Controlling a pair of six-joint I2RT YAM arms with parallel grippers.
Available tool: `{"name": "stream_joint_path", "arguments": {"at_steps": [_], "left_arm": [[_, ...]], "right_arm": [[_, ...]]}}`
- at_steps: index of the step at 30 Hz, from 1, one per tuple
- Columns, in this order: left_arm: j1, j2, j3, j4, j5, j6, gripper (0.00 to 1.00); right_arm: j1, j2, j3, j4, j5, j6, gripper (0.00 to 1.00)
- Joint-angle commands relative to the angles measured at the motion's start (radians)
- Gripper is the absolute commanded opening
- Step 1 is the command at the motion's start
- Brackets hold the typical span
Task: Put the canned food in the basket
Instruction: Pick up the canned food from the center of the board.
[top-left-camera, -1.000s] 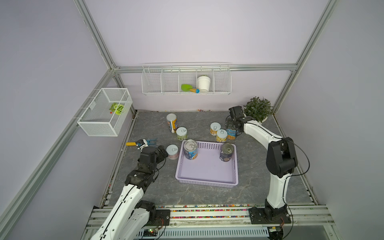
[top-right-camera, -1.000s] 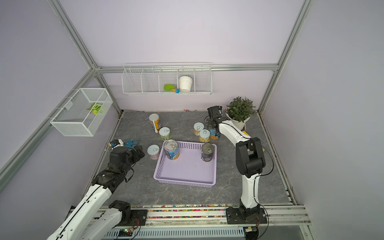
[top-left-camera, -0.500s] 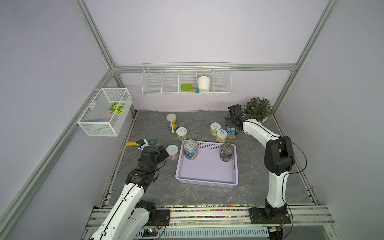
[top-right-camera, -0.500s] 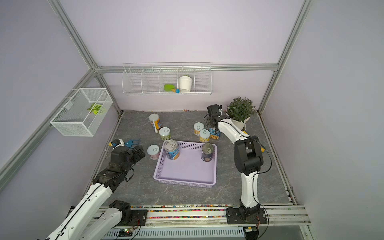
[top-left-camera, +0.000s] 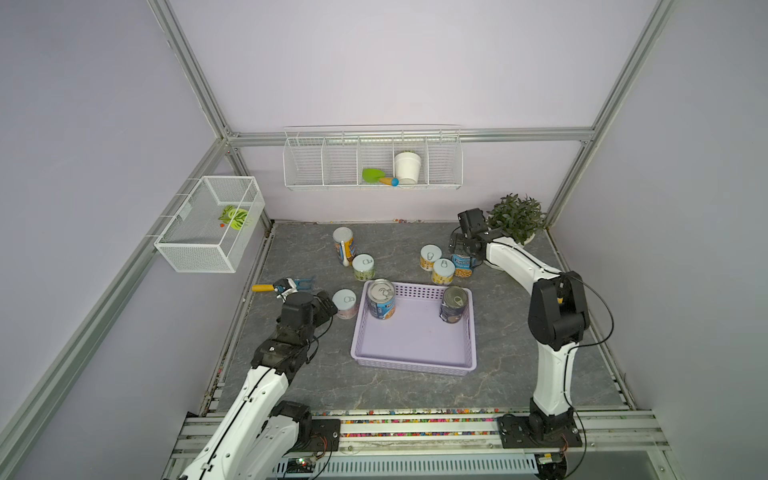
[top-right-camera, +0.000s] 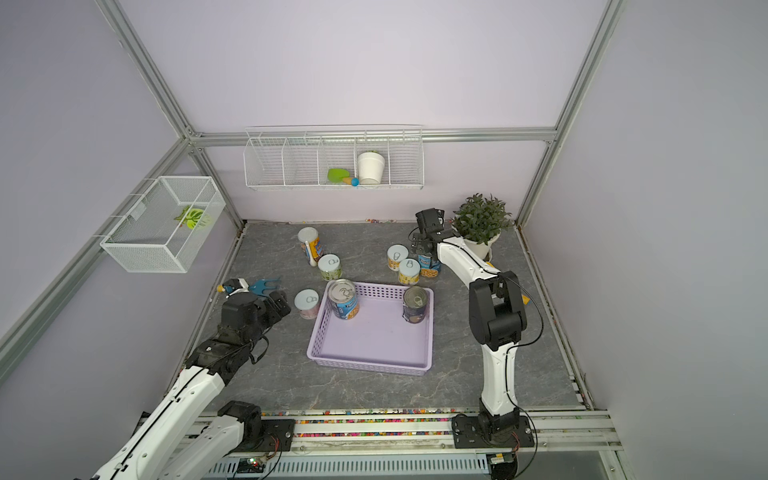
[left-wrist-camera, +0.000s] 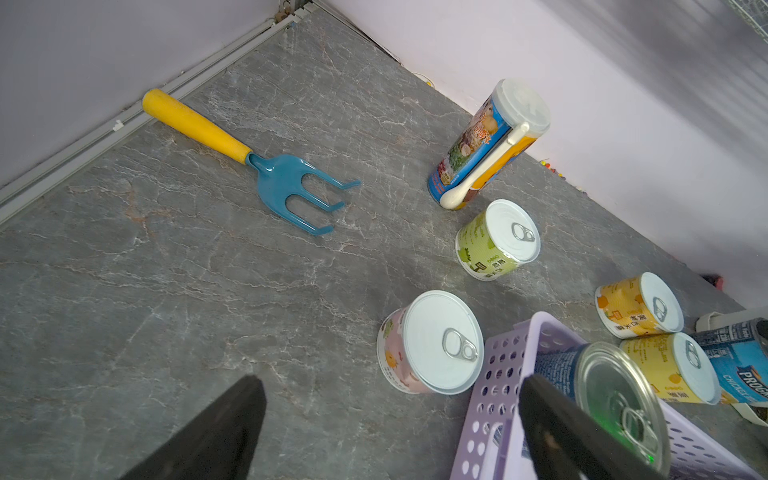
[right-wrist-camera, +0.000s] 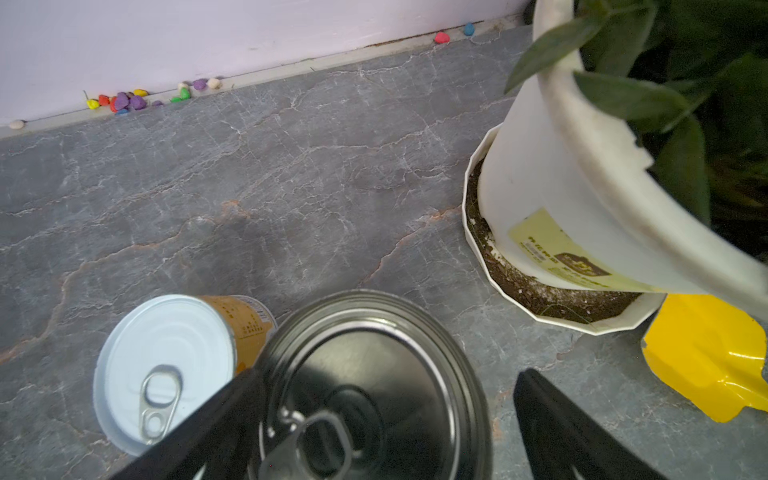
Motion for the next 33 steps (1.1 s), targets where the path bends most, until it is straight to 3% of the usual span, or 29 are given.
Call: {"name": "stream_joint_path", "arguments": {"at_steps": [1,25,33], "left_arm": [[0.004,0.001,0.01,0.012,0.006,0.001,1.0],[0.004,0.018,0.015,0.014,0.017,0.004,1.0],[0.004,0.016,0.015,0.013,0.02,0.004,0.99]], "right_arm": [[0.005,-0.006,-0.054,-0.005,-0.025,0.004,0.98],[0.02,-0.16,-0.15,0.121,-0.054,-0.033,0.98],[0.026,-0.119,-0.141,0.115,-0.052,-0.029,0.98]]}}
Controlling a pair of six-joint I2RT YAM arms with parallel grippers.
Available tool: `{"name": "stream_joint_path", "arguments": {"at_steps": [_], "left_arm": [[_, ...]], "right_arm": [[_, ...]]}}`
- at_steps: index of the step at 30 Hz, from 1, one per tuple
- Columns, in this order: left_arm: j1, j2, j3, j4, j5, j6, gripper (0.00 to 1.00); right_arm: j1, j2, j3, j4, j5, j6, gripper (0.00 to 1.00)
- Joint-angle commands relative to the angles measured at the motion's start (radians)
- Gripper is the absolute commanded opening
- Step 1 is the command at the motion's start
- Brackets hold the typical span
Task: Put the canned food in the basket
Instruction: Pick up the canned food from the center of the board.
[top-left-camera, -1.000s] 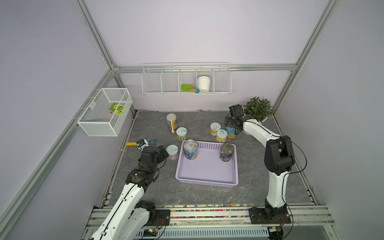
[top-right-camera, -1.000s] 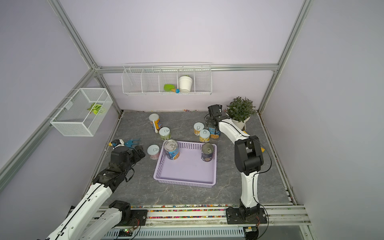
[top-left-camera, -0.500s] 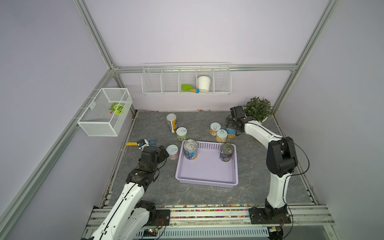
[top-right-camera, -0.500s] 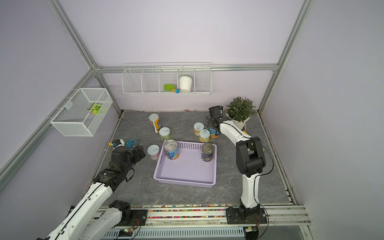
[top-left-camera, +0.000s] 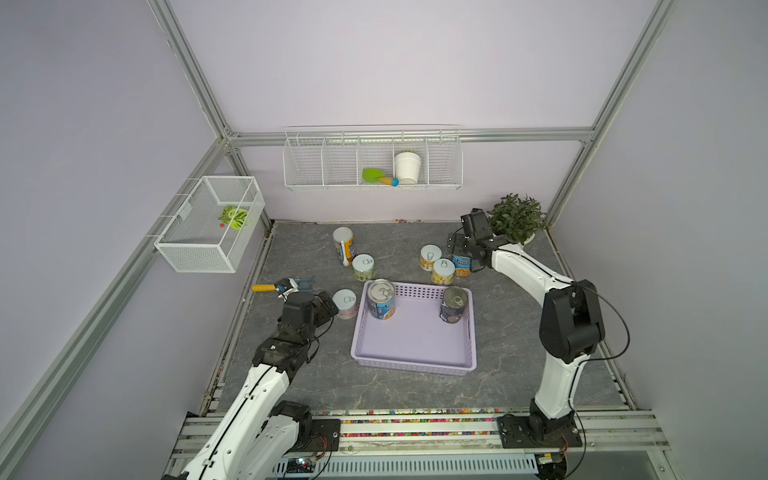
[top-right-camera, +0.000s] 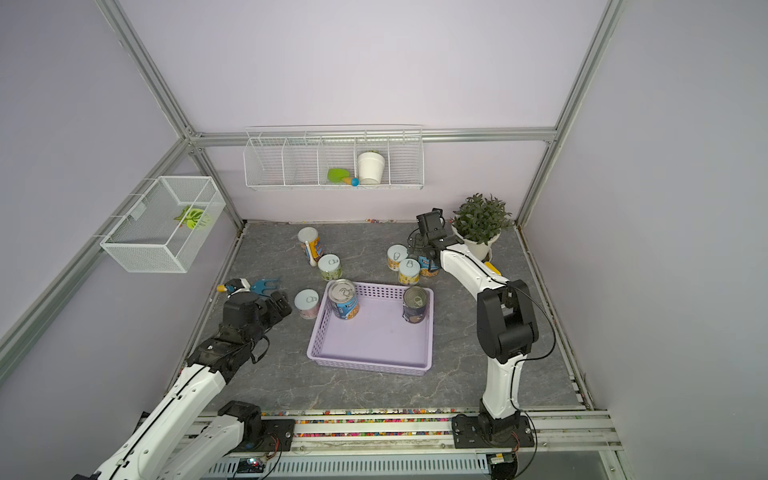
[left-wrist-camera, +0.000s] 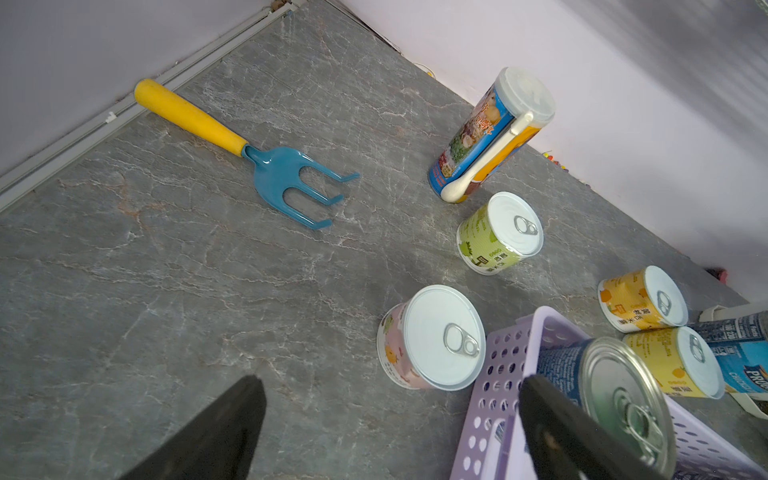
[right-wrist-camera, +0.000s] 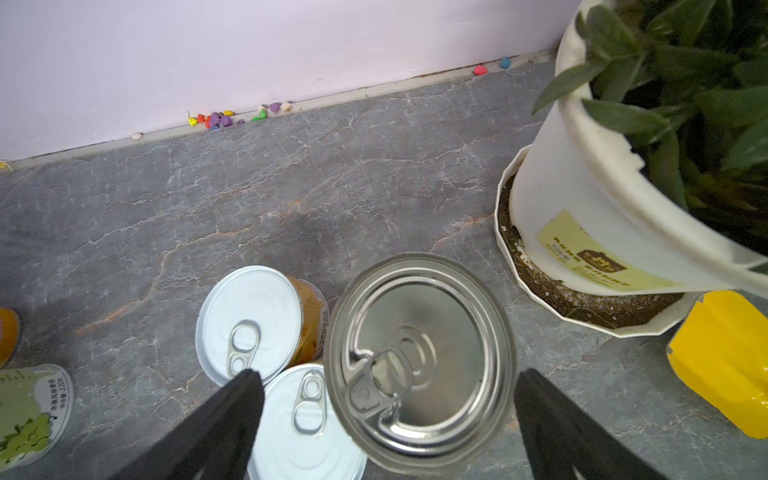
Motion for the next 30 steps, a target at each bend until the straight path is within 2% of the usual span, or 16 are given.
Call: {"name": "stream_joint_path", "arguments": {"at_steps": [1,26,30], "left_arm": [[0.005,0.001,0.015,0.013,0.009,0.004,0.99],[0.005,0.021,0.019,0.022,0.014,0.006,1.0],[0.004,0.022,0.019,0.022,0.012,0.005,1.0]], "right_arm": [[0.003,0.022,0.007,-0.021,0.014,-0.007,0.98],[0.004,0.177,0.154,-0.135,0.103,-0.009,0.98],[0.004,0.197,0.178,-0.149,0.102,-0.012,0.92]]}}
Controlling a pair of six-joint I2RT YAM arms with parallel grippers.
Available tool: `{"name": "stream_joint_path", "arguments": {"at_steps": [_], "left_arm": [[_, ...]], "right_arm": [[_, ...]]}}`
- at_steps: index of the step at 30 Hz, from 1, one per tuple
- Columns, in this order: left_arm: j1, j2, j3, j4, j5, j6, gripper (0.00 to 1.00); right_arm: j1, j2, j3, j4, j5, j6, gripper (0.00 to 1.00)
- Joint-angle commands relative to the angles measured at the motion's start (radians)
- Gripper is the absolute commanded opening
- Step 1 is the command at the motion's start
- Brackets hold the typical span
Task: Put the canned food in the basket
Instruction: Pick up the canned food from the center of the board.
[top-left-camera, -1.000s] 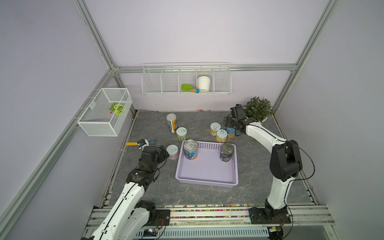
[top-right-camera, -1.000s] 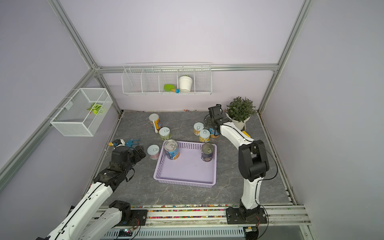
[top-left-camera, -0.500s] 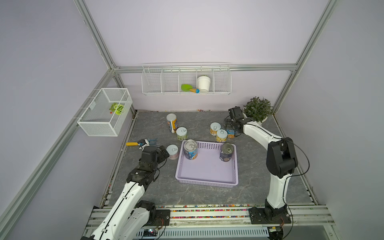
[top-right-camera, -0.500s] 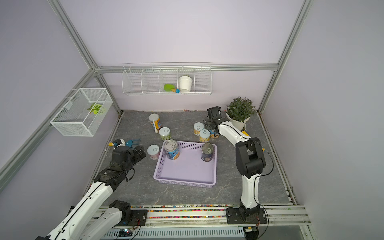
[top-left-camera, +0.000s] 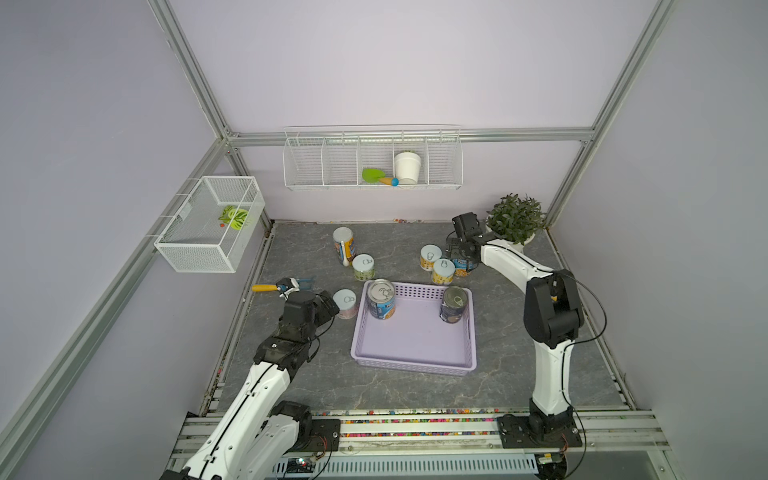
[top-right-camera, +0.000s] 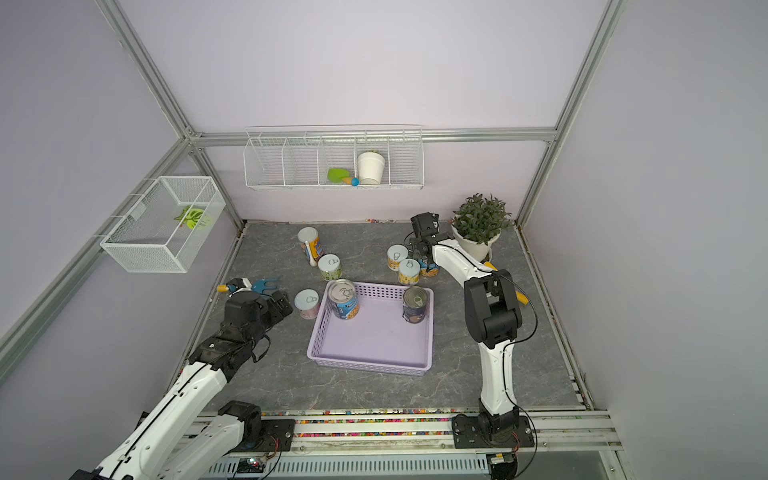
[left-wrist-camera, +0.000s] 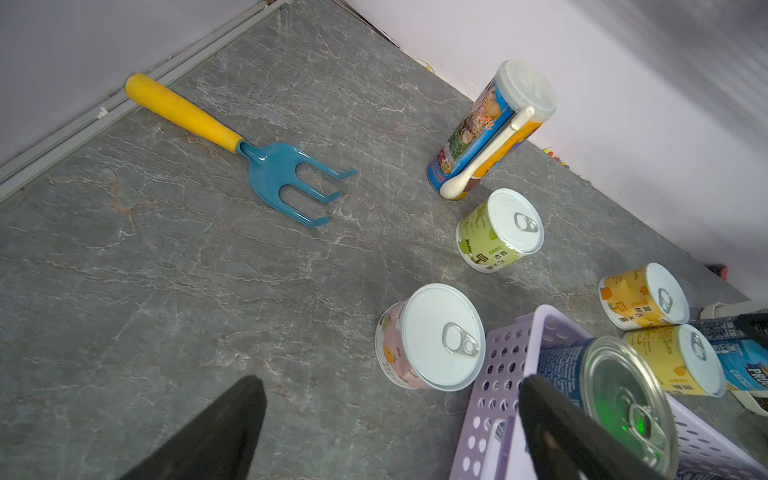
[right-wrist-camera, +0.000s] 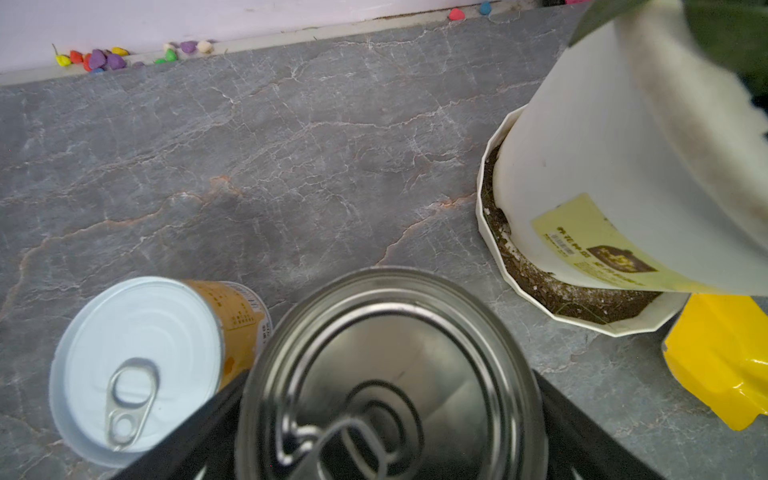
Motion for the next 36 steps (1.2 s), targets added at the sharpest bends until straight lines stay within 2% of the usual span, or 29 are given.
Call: {"name": "stream_joint_path", "arguments": {"at_steps": [1,5,10,26,31,36], "left_arm": [[0.004,0.002,0.02,0.01,0.004,0.005,0.99],[0.004,0.005,0.019,0.009,0.004,0.006,0.99],[0.005,0.005,0.021,0.009,0.004,0.005,1.0],[0.004,-0.002,0.026,0.006,0.038,0.013,1.0],[0.004,-0.008,0.035,-0.002,0.078,0.018,1.0],[0.004,-0.028,0.036,-0.02,0.069,-0.004,0.99]], "right_arm": [[0.005,0.024,0.029,-0.023,0.014,-0.005,0.89],[0.005,0.008,0.029,-0.031,0.016,-0.005,0.74],[0.006,-0.029,0.025,-0.035,0.026,-0.003,0.61],[0.025,-0.236,-0.02,-0.049,0.087,-0.002,0.54],[0.058,-0.343,-0.079,-0.057,0.098,-0.017,0.53],[0.112,-0.508,-0.207,-0.03,0.096,-0.029,0.52]]}}
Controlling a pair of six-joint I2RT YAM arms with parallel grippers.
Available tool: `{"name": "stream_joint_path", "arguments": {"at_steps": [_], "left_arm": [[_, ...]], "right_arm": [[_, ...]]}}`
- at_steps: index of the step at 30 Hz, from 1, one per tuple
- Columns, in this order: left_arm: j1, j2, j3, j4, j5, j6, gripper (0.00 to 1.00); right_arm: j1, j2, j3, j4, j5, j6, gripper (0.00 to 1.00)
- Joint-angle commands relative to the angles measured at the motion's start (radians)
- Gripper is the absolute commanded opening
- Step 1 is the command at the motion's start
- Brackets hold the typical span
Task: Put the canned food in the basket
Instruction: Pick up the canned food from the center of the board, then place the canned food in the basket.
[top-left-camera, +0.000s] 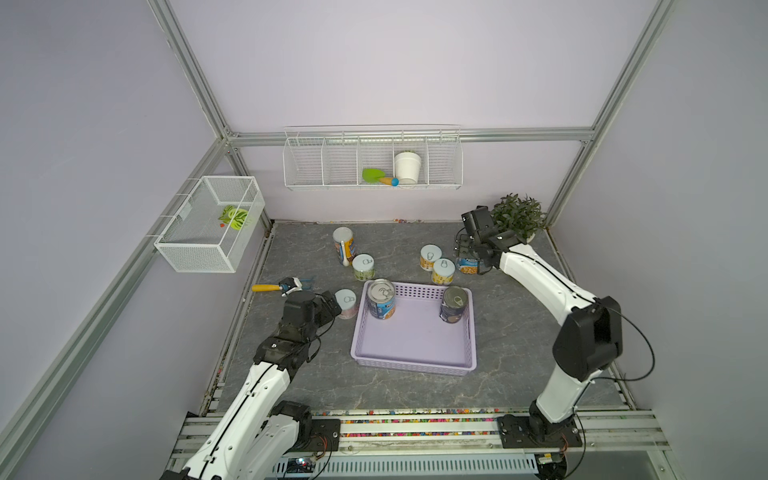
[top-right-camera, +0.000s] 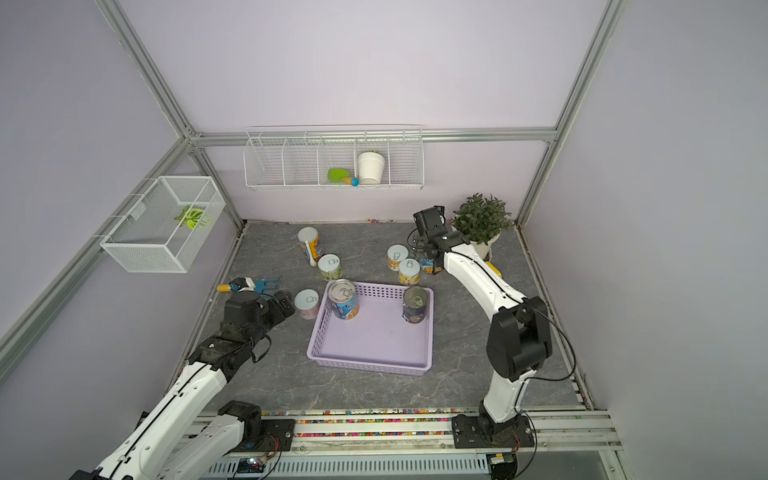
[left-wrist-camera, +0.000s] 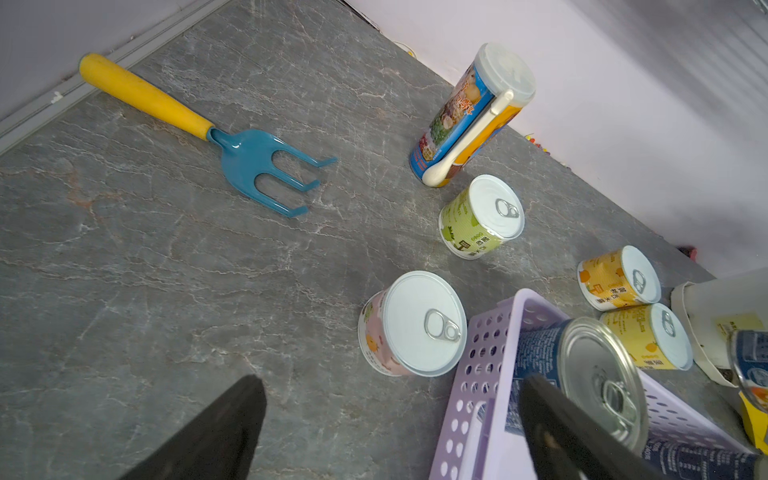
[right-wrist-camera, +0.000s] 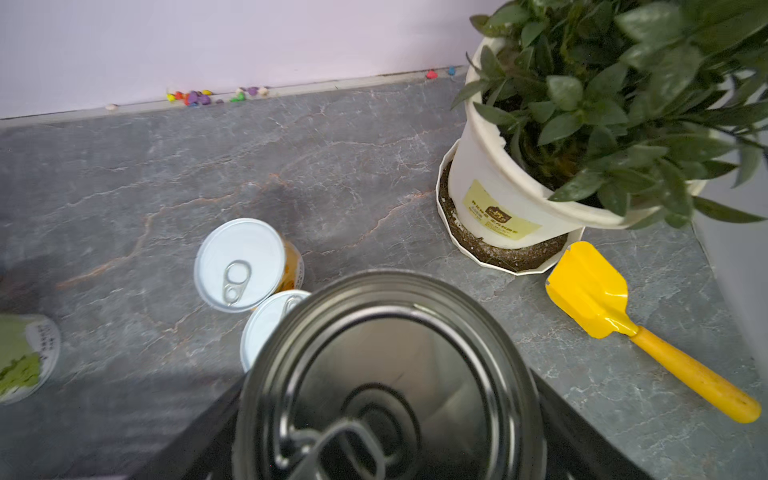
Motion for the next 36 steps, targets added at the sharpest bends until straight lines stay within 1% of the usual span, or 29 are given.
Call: {"name": "stream_joint_path", "arguments": {"at_steps": [1,4,9,13,16,18,22,26,33,36], "left_arm": [[0.004,-0.023,0.037,-0.023,0.006,-0.007,1.0],[0.004,-0.032,0.041,-0.036,-0.008,-0.03,0.99],[0.004,-0.002,0.095,-0.134,-0.119,-0.128,0.99],[0.004,0.035,0.154,-0.181,-0.123,-0.099,0.99],[0.005,0.032,0.141,-0.179,-0.193,-0.118,0.99],[0.004,0.022,0.13,-0.169,-0.179,-0.093,0.99],[0.005,0.009,0.137,-0.17,-0.12,-0.045,0.99],[0.004,-0.004,0.124,-0.159,-0.112,-0.045,0.99],[0.004,0.018,0.135,-0.17,-0.108,-0.054,0.99],[0.005,0.024,0.137,-0.174,-0.105,-0.054,0.99]], "right_arm": [[0.044,-0.163,-0.081,0.109,0.037,-0.029,0.52],[0.084,-0.291,-0.175,0.133,0.024,-0.027,0.5],[0.169,-0.442,-0.275,0.091,0.038,-0.005,0.48],[0.269,-0.548,-0.357,0.081,0.06,0.006,0.47],[0.328,-0.625,-0.409,0.084,0.055,0.02,0.46],[0.366,-0.658,-0.434,0.086,0.054,0.028,0.45],[0.444,-0.669,-0.47,0.081,0.083,0.048,0.44],[0.499,-0.647,-0.506,0.089,0.103,0.064,0.43],[0.526,-0.588,-0.541,0.105,0.08,0.09,0.44],[0.527,-0.561,-0.559,0.104,0.109,0.102,0.44]]}}
